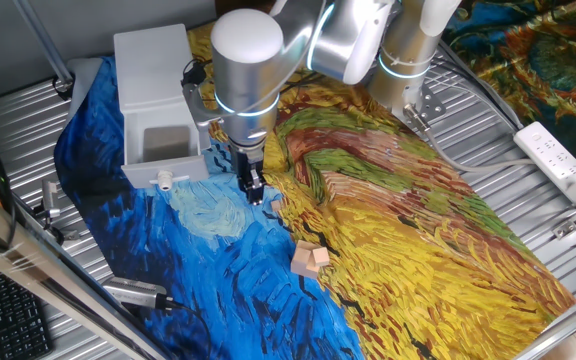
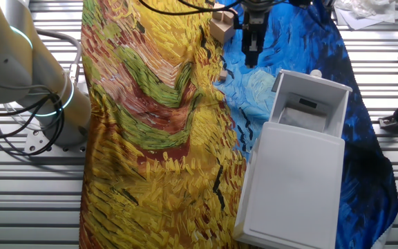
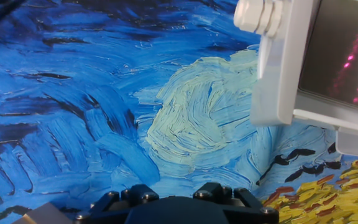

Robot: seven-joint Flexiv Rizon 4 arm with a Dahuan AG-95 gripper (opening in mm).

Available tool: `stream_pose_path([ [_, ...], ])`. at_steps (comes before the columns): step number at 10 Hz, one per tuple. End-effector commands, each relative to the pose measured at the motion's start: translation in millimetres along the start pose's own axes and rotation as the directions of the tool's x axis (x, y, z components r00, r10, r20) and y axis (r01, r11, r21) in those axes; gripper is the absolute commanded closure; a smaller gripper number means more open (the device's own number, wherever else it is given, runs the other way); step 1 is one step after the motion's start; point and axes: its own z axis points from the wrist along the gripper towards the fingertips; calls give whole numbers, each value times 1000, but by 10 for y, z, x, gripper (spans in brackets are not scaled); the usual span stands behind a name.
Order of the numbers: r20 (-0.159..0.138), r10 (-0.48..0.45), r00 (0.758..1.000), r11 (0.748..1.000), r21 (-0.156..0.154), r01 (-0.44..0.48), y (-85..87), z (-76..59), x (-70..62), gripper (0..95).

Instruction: Take something out of a drawer

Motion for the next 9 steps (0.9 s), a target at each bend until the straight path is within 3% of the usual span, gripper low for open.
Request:
stream_pose_path([
  [1, -8, 3, 1000, 1000, 4, -3, 47, -61, -33, 380],
  [7, 40, 8, 999, 1000, 2, -8, 54, -94, -55, 380],
  [9, 42, 0, 999, 1000, -4, 1, 54, -94, -55, 380],
])
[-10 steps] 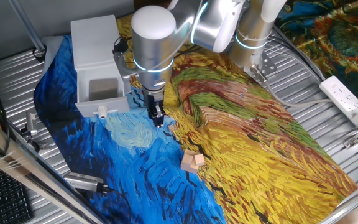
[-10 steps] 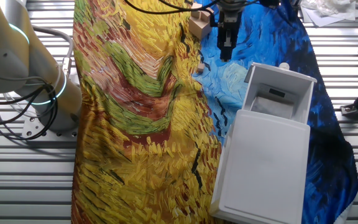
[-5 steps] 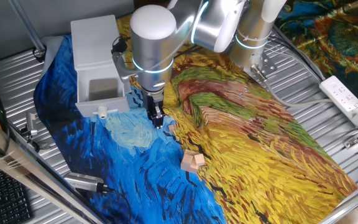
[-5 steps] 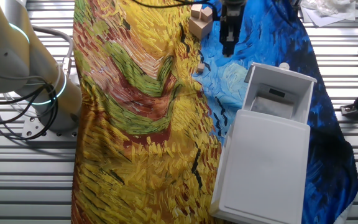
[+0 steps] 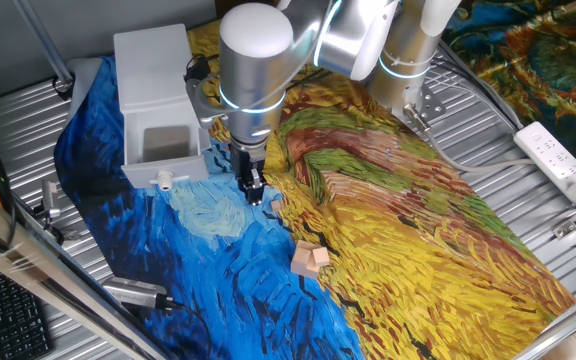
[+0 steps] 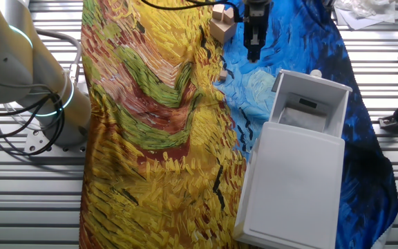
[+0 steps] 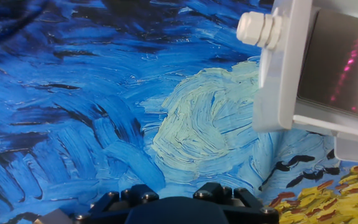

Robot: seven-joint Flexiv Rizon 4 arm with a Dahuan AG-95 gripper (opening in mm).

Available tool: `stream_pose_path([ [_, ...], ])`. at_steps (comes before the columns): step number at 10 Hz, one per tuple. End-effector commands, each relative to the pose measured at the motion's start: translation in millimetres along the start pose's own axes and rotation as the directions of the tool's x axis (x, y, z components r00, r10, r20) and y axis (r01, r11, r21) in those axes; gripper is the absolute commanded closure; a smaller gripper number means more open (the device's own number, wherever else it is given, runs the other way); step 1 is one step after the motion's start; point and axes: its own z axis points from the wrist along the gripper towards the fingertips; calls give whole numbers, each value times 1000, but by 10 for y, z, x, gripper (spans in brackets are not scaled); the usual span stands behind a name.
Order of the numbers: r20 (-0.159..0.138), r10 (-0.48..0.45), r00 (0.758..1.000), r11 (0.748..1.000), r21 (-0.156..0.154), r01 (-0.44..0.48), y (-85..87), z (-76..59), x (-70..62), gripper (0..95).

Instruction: Take something out of a drawer

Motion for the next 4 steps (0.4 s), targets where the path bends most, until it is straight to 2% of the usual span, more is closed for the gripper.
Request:
stream_pose_path([
  [1, 0, -9, 1000, 1000, -6, 9, 3, 7, -6, 380],
  [4, -1, -15, 1000, 1000, -6, 15, 3, 7, -5, 380],
])
